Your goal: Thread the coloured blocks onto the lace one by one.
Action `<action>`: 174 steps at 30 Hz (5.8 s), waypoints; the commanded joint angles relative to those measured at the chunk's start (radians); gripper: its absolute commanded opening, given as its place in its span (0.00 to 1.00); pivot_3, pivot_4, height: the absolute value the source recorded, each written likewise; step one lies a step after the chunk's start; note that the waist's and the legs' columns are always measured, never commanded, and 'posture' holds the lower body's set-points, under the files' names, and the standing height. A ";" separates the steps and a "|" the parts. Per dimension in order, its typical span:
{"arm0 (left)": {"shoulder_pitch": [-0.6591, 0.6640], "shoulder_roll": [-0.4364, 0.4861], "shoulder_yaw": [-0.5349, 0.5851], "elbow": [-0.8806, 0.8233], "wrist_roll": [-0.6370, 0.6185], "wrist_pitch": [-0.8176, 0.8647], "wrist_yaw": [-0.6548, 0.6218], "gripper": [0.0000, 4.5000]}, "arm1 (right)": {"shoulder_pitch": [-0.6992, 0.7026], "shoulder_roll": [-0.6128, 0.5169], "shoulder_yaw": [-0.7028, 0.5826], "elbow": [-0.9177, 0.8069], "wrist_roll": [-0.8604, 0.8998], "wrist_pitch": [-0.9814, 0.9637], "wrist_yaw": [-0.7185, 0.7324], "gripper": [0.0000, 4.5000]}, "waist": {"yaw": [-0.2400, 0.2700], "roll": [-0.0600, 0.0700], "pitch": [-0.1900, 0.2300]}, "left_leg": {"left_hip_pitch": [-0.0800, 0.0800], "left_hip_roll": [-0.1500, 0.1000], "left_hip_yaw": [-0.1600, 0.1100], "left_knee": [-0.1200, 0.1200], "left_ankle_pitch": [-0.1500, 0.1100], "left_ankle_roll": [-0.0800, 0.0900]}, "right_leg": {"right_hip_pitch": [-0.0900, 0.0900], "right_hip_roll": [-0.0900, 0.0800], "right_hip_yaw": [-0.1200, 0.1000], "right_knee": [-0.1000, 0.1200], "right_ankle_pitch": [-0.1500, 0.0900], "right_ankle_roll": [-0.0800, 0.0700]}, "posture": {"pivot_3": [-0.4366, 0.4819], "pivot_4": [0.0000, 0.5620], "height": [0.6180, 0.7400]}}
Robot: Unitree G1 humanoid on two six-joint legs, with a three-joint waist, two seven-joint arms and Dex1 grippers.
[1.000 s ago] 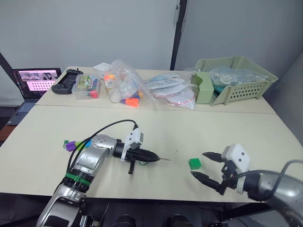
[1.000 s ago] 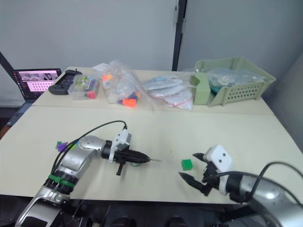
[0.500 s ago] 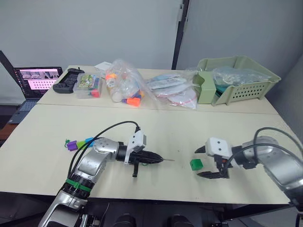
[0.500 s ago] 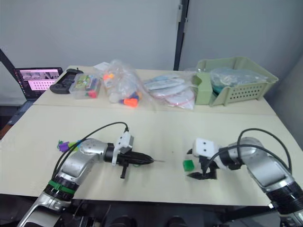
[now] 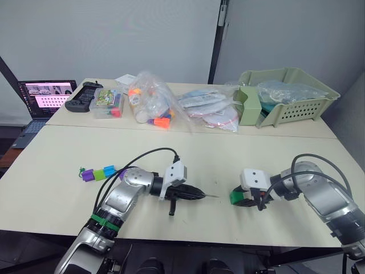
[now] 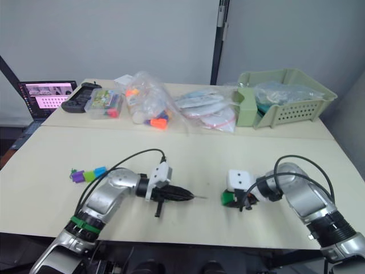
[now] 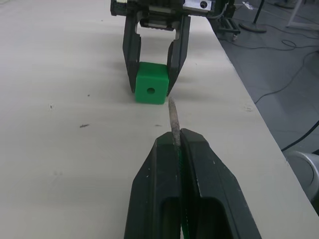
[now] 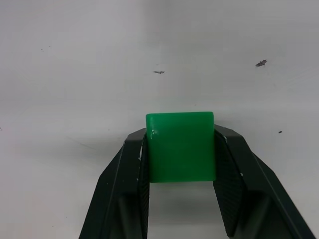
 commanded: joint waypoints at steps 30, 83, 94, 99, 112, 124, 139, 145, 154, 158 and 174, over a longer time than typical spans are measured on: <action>-0.097 -0.157 -0.055 0.240 0.139 -0.202 0.029 0.00 | 0.027 0.067 -0.031 -0.168 0.020 0.289 -0.076 0.26 | -0.001 0.000 0.000 | 0.000 0.000 0.000 0.000 0.000 0.000 | 0.000 0.000 0.000 0.001 0.000 0.000 | 0.48 0.27 0.94; -0.186 -0.225 -0.116 0.310 0.242 -0.134 0.034 0.00 | 0.022 0.085 -0.018 -0.164 0.007 0.279 -0.091 0.26 | -0.004 0.000 0.000 | 0.001 0.000 -0.001 0.000 0.000 0.000 | 0.001 0.001 0.000 0.001 0.001 0.000 | 0.48 0.27 0.94; -0.217 -0.272 -0.103 0.336 0.232 -0.093 0.046 0.27 | 0.020 0.087 -0.016 -0.175 0.009 0.293 -0.092 0.26 | -0.003 0.000 0.000 | 0.001 0.000 -0.001 0.001 0.000 0.000 | 0.001 0.001 0.000 0.001 0.001 0.000 | 0.48 0.27 0.94; -0.211 -0.233 -0.088 0.283 0.228 -0.074 0.032 0.64 | 0.019 0.088 -0.013 -0.174 0.007 0.298 -0.095 0.26 | -0.004 0.000 0.000 | 0.001 0.000 -0.001 0.001 0.000 0.000 | 0.001 0.001 0.000 0.001 0.001 0.000 | 0.48 0.27 0.94; -0.165 -0.150 -0.055 0.163 0.169 -0.037 0.010 1.00 | 0.013 0.042 -0.081 -0.271 0.076 0.380 -0.087 0.88 | -0.001 0.001 0.000 | 0.000 0.000 -0.001 0.000 0.000 0.000 | 0.000 0.000 0.000 0.001 0.001 0.000 | 0.48 0.27 0.94; -0.186 -0.250 -0.090 0.248 0.174 -0.170 0.024 1.00 | 0.302 -0.167 -0.392 -0.554 0.244 0.577 -0.131 1.00 | 0.020 0.001 0.000 | -0.004 -0.002 -0.002 0.002 0.000 0.000 | -0.001 0.000 -0.001 -0.001 0.001 0.001 | 0.48 0.27 0.94; -0.274 -0.346 -0.125 0.504 0.266 -0.299 0.048 0.74 | 0.475 -0.160 -0.503 -0.637 0.265 0.623 -0.312 1.00 | 0.019 0.001 0.000 | -0.004 -0.002 -0.002 0.002 0.000 0.000 | -0.001 0.000 0.000 -0.001 0.001 0.001 | 0.48 0.27 0.94; -0.269 -0.339 -0.121 0.521 0.285 -0.315 0.055 0.30 | 0.457 -0.132 -0.438 -0.572 0.226 0.529 -0.364 1.00 | 0.019 0.001 0.000 | -0.004 -0.002 -0.002 0.002 0.000 0.000 | -0.001 0.000 0.000 -0.001 0.001 0.001 | 0.48 0.27 0.94; -0.256 -0.331 -0.133 0.499 0.296 -0.314 0.033 0.27 | 0.314 -0.099 -0.238 -0.441 0.109 0.391 -0.385 1.00 | 0.016 0.001 0.000 | -0.003 -0.002 -0.002 0.002 0.000 0.000 | -0.001 0.000 0.000 -0.001 0.001 0.001 | 0.48 0.27 0.94; -0.262 -0.327 -0.131 0.506 0.301 -0.317 0.037 0.27 | 0.249 -0.084 -0.165 -0.395 0.087 0.383 -0.362 0.81 | 0.016 0.001 0.000 | -0.003 -0.002 -0.002 0.002 0.000 0.000 | -0.001 0.000 0.000 -0.001 0.001 0.001 | 0.48 0.27 0.94; -0.259 -0.286 -0.092 0.449 0.250 -0.284 -0.012 0.27 | 0.232 -0.063 -0.136 -0.372 0.094 0.407 -0.335 0.00 | 0.015 0.001 0.000 | -0.003 -0.002 -0.002 0.002 0.000 0.000 | -0.001 0.001 0.000 0.000 0.001 0.001 | 0.48 0.27 0.94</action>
